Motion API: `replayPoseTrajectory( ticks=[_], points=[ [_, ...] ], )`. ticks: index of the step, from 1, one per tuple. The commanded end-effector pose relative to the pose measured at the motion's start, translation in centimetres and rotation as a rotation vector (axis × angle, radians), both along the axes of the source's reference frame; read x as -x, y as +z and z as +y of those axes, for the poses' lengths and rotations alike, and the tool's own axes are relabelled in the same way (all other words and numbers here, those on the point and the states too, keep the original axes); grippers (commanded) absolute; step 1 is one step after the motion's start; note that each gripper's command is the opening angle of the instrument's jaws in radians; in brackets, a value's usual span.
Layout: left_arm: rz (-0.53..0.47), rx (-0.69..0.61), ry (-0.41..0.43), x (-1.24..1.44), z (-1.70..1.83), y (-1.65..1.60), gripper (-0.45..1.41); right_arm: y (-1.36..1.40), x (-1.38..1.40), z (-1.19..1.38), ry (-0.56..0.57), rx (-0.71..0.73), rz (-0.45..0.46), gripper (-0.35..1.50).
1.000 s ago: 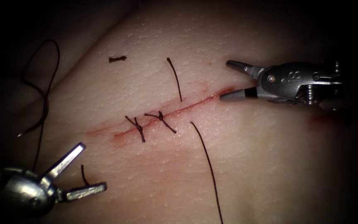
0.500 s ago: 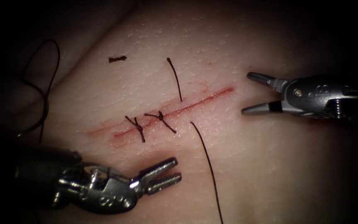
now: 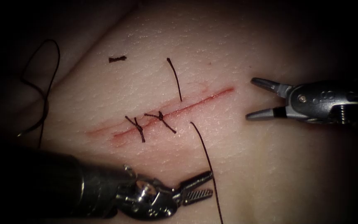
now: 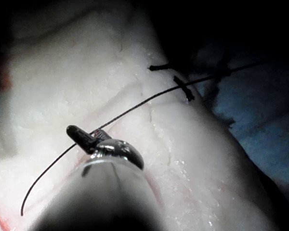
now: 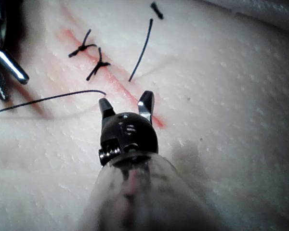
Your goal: Wound Closure
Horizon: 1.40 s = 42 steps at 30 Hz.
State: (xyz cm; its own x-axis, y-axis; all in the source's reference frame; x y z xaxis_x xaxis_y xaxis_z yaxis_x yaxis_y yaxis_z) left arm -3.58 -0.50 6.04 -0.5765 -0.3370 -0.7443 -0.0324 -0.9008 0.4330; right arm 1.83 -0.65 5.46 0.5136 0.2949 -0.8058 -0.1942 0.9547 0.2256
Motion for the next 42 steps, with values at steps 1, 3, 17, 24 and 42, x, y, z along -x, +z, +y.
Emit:
replayPoseTrajectory(
  ticks=[1,3,17,24,42],
  points=[
    [0.018,0.003,0.020,0.05,-0.05,0.05,0.78,0.05,-0.07,-0.06,-0.002,-0.001,0.002,1.13],
    [0.046,0.007,0.060,0.06,-0.04,0.05,0.91,0.05,-0.07,-0.06,-0.002,-0.001,0.002,1.15],
    [0.132,0.115,0.184,0.44,-0.27,0.24,1.08,0.06,-0.08,-0.11,-0.008,0.000,0.016,1.15],
    [0.129,0.139,0.207,0.43,-0.33,0.16,0.98,0.07,-0.08,-0.10,-0.011,-0.001,0.021,1.13],
    [0.091,0.158,0.241,0.55,-0.48,0.11,0.54,0.08,-0.13,-0.08,-0.013,0.002,0.032,1.11]
  ],
)
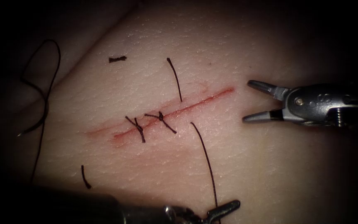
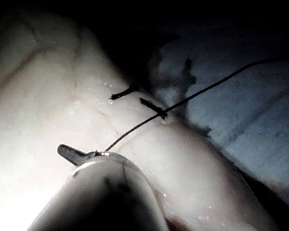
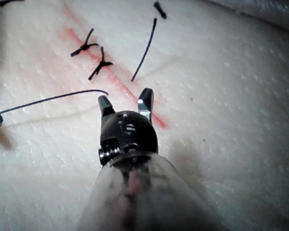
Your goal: Wound Closure
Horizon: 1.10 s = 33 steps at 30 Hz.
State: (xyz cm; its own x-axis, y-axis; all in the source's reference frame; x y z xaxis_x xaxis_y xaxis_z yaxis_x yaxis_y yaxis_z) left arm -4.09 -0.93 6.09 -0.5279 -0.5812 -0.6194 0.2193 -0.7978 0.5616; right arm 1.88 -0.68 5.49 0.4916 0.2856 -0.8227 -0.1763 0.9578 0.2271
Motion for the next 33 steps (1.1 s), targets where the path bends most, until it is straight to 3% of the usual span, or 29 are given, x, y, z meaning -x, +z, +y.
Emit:
replayPoseTrajectory(
  ticks=[1,3,4,13,21,27,33],
  points=[
    [-0.001,-0.002,0.001,0.05,-0.04,0.07,0.37,0.05,-0.08,-0.05,-0.002,-0.003,0.003,1.11],
    [-0.003,-0.003,0.003,0.04,-0.01,0.08,-0.30,0.05,-0.10,-0.05,-0.002,-0.003,0.005,1.11],
    [-0.005,-0.003,0.004,0.04,0.00,0.08,-0.45,0.05,-0.11,-0.05,-0.003,-0.004,0.004,1.11],
    [-0.028,0.031,0.014,-0.14,0.26,-0.07,-0.45,0.05,-0.13,-0.12,-0.075,-0.040,0.043,0.98],
    [-0.022,0.027,-0.014,-0.42,0.46,-0.25,-0.45,0.12,-0.22,-0.26,-0.325,0.115,0.180,0.95],
    [-0.020,0.028,-0.013,-0.44,0.50,-0.28,-0.45,0.16,-0.40,-0.29,-0.383,0.254,0.273,0.86],
    [-0.022,0.021,-0.016,-0.43,0.59,-0.30,-0.45,0.16,-0.70,-0.37,-0.412,0.325,0.327,0.90]
  ],
)
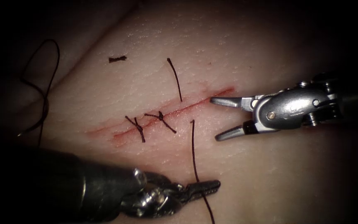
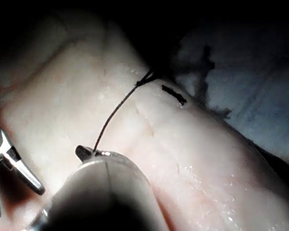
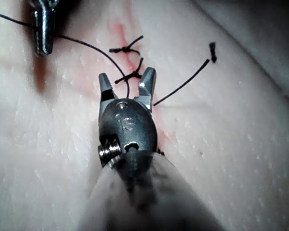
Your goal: Wound Closure
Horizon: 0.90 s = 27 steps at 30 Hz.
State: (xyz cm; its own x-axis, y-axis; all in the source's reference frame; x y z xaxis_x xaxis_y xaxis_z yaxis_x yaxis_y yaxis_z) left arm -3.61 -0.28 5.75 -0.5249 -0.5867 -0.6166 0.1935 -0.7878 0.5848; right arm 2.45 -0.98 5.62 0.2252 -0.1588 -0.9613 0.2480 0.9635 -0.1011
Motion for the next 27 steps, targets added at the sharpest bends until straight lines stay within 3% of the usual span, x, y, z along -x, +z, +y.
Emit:
replayPoseTrajectory(
  ticks=[1,4,22,25,27],
  points=[
    [0.001,-0.004,0.000,0.04,-0.03,0.04,-0.45,0.03,-0.17,-0.09,-0.007,0.006,0.014,0.93],
    [0.000,-0.011,-0.001,-0.02,0.05,0.01,-0.45,-0.01,-0.28,-0.17,-0.034,0.020,0.034,0.98],
    [0.005,-0.017,-0.007,-0.08,0.16,0.02,-0.45,-0.02,-0.51,-0.39,-0.107,0.086,0.069,0.76],
    [0.004,-0.017,-0.005,-0.10,0.15,0.02,-0.45,-0.01,-0.55,-0.41,-0.125,0.087,0.059,0.46],
    [0.004,-0.017,-0.005,-0.10,0.15,0.02,-0.45,0.01,-0.55,-0.40,-0.155,0.086,0.052,-0.35]
  ],
)
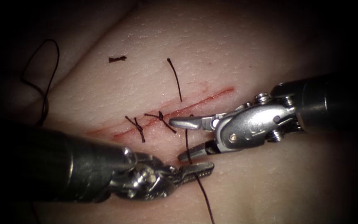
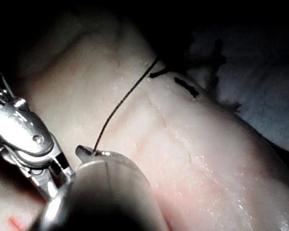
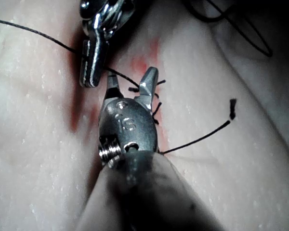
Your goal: Wound Closure
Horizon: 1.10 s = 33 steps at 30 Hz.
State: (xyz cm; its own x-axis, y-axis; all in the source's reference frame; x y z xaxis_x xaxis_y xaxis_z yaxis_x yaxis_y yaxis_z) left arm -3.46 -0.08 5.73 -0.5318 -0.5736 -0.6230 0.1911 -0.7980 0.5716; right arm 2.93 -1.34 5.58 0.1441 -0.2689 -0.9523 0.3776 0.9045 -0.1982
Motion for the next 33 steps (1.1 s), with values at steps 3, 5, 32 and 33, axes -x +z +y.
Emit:
replayPoseTrajectory(
  ticks=[3,5,32,33],
  points=[
    [-0.002,-0.001,0.002,0.04,-0.05,0.04,-0.45,0.07,-0.05,0.00,-0.012,0.004,0.006,-0.35],
    [-0.002,-0.001,0.002,0.03,-0.05,0.04,-0.45,0.09,-0.03,0.03,-0.002,0.003,0.012,-0.35],
    [-0.180,0.097,-0.144,0.16,-0.19,0.01,0.73,0.39,0.00,0.80,0.087,-0.107,-0.021,-0.35],
    [-0.187,0.106,-0.155,0.18,-0.19,0.02,0.66,0.41,-0.01,0.81,0.089,-0.112,-0.023,-0.35]
  ],
)
